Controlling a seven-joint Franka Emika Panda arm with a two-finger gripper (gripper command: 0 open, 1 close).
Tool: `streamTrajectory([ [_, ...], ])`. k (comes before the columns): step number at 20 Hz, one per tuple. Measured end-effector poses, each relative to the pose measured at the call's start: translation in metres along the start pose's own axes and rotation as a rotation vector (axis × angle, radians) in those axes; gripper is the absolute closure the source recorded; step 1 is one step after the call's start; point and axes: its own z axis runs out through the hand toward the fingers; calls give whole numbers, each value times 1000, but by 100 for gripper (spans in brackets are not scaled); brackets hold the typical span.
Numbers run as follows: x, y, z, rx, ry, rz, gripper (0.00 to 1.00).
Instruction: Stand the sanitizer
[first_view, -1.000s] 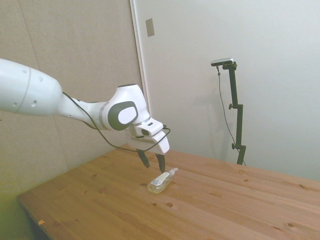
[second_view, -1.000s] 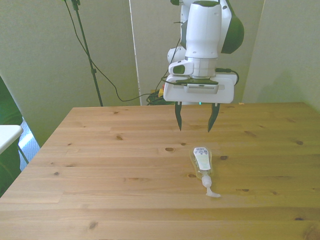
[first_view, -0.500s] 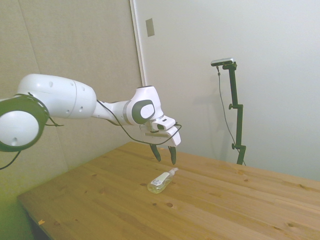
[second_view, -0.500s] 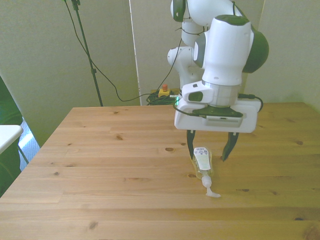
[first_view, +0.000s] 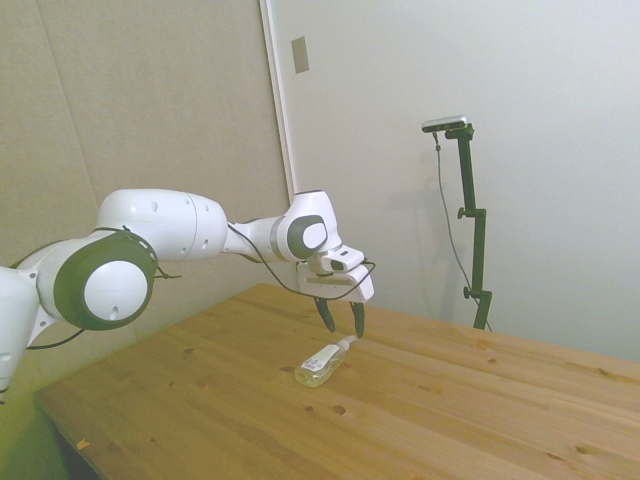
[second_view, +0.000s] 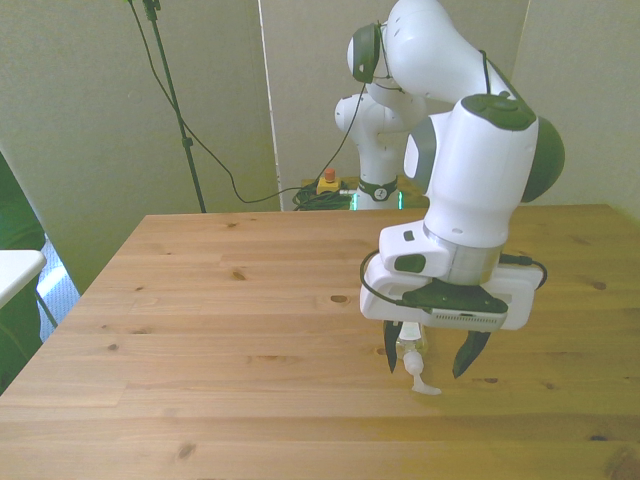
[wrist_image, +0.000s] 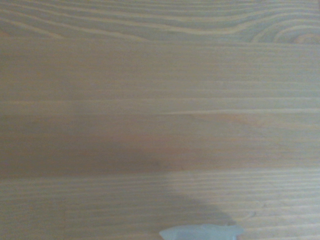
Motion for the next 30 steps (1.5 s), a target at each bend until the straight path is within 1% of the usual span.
streamTrajectory([
  [3,1,1,11,-14,-7,6,0],
  [4,2,3,14,-18,-8,9,100],
  [9,9,10,18,-19,-14,29,100],
  [30,11,17,20,-13,-34,48,100],
])
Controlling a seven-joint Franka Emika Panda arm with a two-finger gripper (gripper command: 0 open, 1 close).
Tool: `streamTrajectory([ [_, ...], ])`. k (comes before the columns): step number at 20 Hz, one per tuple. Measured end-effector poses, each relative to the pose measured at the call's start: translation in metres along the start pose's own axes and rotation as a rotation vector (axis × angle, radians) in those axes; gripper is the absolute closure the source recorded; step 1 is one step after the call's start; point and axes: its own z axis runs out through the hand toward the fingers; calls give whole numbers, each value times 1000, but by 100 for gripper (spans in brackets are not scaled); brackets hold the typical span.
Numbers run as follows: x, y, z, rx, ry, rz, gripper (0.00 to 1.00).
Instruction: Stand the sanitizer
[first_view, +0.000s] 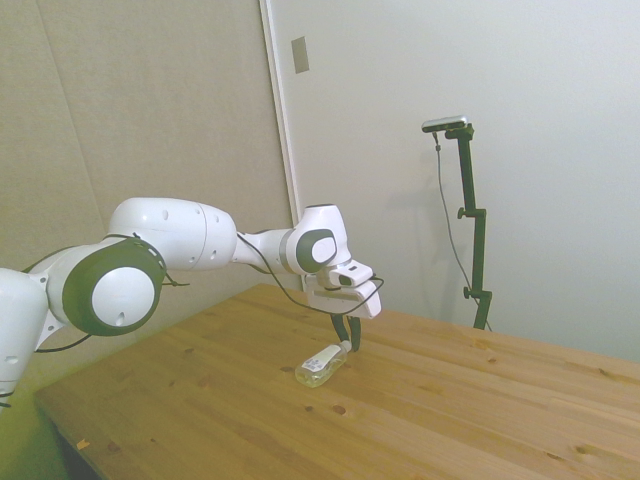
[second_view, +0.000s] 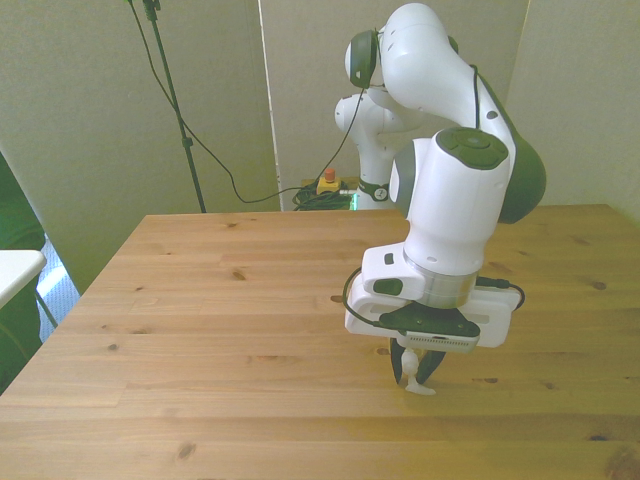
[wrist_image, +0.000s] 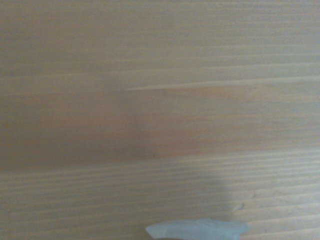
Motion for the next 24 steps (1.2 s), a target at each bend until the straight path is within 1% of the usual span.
streamTrajectory([
  [3,3,3,-5,13,-9,23,100],
  [4,4,4,-9,18,-6,44,100],
  [6,8,7,-21,31,7,97,100],
  [9,10,14,-49,75,60,199,100],
  [12,0,18,-72,114,156,287,100],
  [15,-18,19,-85,150,255,375,100],
  [19,-31,27,-88,174,387,497,100],
  [24,-35,35,-86,189,564,645,100],
])
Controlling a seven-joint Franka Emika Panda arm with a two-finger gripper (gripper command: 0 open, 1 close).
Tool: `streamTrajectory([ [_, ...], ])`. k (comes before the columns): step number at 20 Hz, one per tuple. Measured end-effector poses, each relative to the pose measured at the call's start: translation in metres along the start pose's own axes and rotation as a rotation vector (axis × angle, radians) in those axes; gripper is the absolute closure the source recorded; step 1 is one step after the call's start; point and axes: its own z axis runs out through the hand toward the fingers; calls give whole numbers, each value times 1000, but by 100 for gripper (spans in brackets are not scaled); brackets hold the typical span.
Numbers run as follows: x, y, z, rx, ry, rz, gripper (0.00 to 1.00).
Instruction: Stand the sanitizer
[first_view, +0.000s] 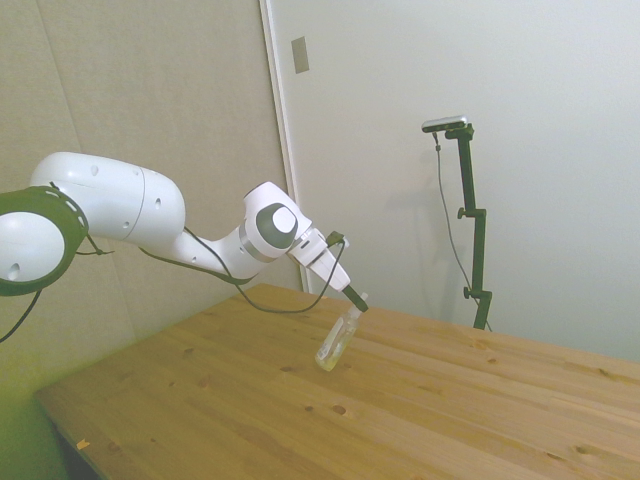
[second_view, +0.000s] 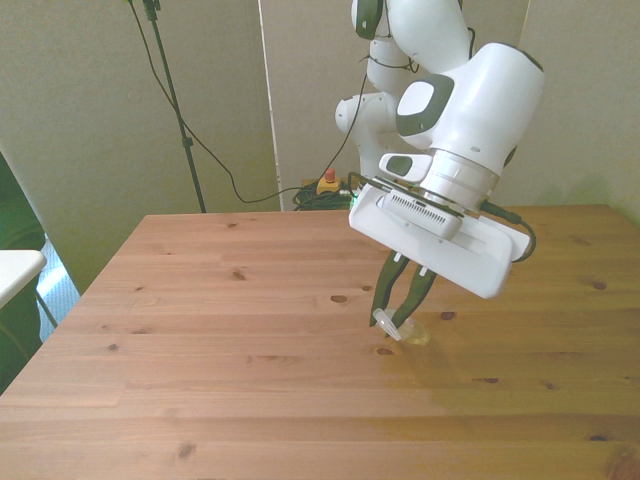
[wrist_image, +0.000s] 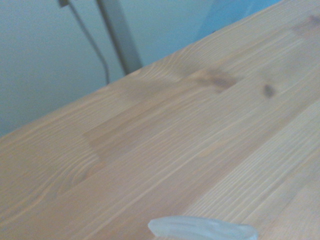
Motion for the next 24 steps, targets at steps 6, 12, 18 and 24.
streamTrajectory([
  [6,-5,7,0,27,244,140,100],
  [12,-17,12,-7,61,416,230,100],
  [18,-20,15,4,59,428,241,0],
  [24,-26,17,5,90,444,245,0],
])
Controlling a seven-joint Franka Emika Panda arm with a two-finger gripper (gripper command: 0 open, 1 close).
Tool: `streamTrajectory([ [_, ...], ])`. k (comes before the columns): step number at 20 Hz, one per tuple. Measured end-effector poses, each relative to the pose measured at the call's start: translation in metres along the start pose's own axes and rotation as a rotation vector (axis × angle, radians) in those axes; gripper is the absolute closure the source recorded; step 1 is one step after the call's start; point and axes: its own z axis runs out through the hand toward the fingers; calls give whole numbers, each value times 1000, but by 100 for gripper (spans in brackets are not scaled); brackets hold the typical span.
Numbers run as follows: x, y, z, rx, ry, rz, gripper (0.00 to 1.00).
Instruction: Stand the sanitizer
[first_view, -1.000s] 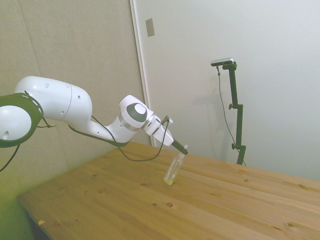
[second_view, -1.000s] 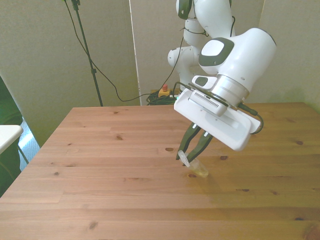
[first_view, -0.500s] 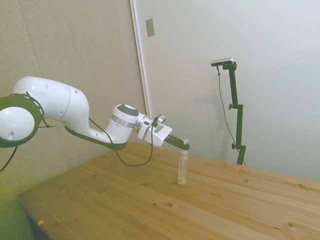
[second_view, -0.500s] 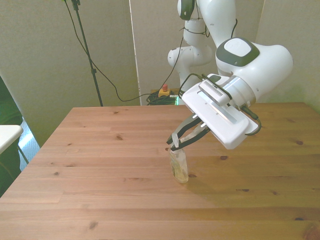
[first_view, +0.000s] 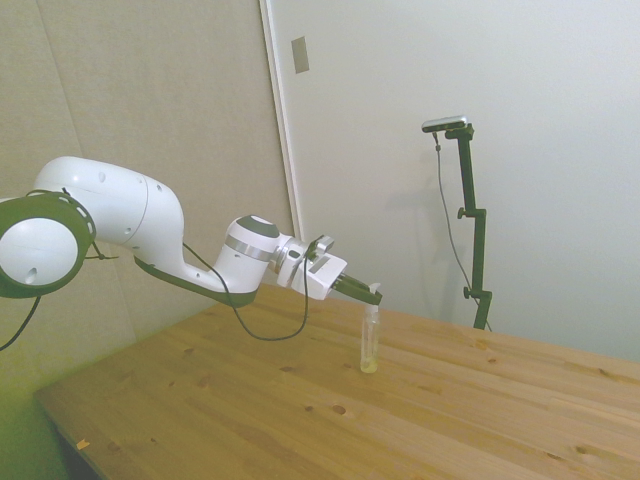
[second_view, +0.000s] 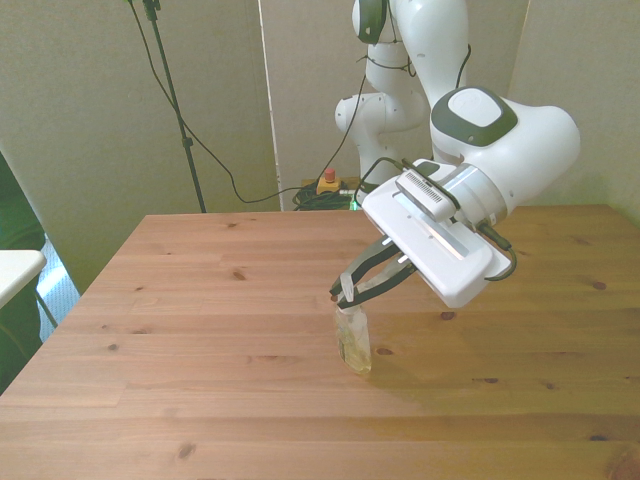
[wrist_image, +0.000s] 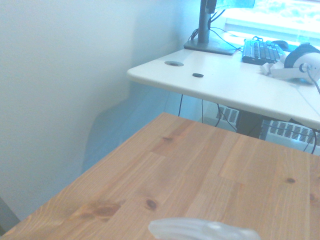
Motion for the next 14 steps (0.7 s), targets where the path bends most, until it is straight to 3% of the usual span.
streamTrajectory([
  [14,5,2,11,5,-58,11,0],
])
